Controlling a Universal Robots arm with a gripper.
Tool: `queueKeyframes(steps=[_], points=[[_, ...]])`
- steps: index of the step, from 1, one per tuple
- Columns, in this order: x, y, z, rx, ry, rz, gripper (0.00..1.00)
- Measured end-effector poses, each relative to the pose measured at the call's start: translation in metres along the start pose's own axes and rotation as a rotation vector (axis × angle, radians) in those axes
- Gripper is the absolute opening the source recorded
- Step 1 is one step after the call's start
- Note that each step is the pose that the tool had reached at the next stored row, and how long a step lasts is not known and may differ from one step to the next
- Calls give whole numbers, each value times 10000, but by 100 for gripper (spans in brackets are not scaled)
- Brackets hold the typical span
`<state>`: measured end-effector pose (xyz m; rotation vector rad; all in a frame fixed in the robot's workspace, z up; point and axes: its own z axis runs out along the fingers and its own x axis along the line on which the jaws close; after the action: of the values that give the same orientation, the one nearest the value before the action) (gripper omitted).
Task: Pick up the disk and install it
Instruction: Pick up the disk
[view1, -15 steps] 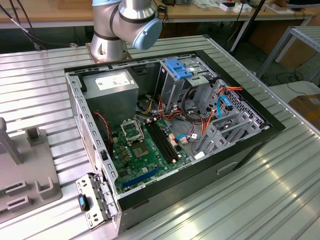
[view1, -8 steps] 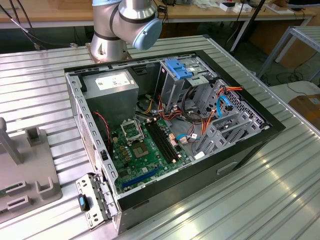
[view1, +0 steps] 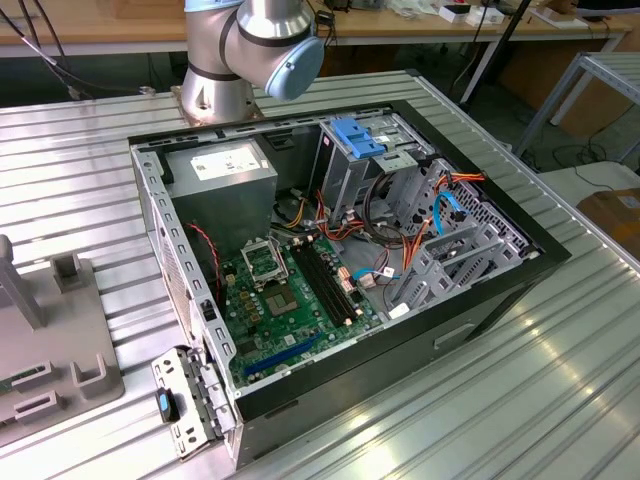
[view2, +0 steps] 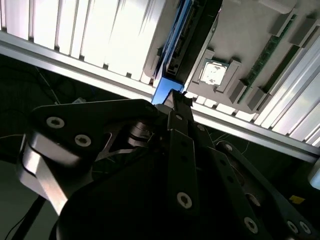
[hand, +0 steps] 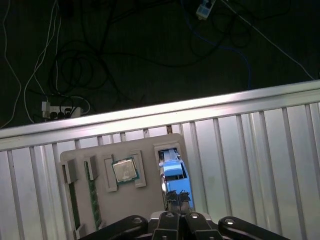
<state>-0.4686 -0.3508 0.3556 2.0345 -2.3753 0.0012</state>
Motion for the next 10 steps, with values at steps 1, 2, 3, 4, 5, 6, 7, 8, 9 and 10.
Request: queueKeyframes(steps=[1, 2, 3, 4, 5, 6, 7, 8, 9, 10], points=[[0, 0, 0, -1, 0, -2, 11], [0, 0, 0, 0, 0, -4, 11], [0, 0, 0, 0, 0, -5, 11], [0, 0, 0, 0, 0, -12, 11], [0, 0, 0, 0, 0, -23, 11], [0, 0, 0, -1, 0, -28, 11], [0, 0, 0, 0, 0, -35, 11], [0, 0, 0, 1, 0, -39, 11], [0, 0, 0, 0, 0, -41, 11], [0, 0, 0, 0, 0, -48, 11]])
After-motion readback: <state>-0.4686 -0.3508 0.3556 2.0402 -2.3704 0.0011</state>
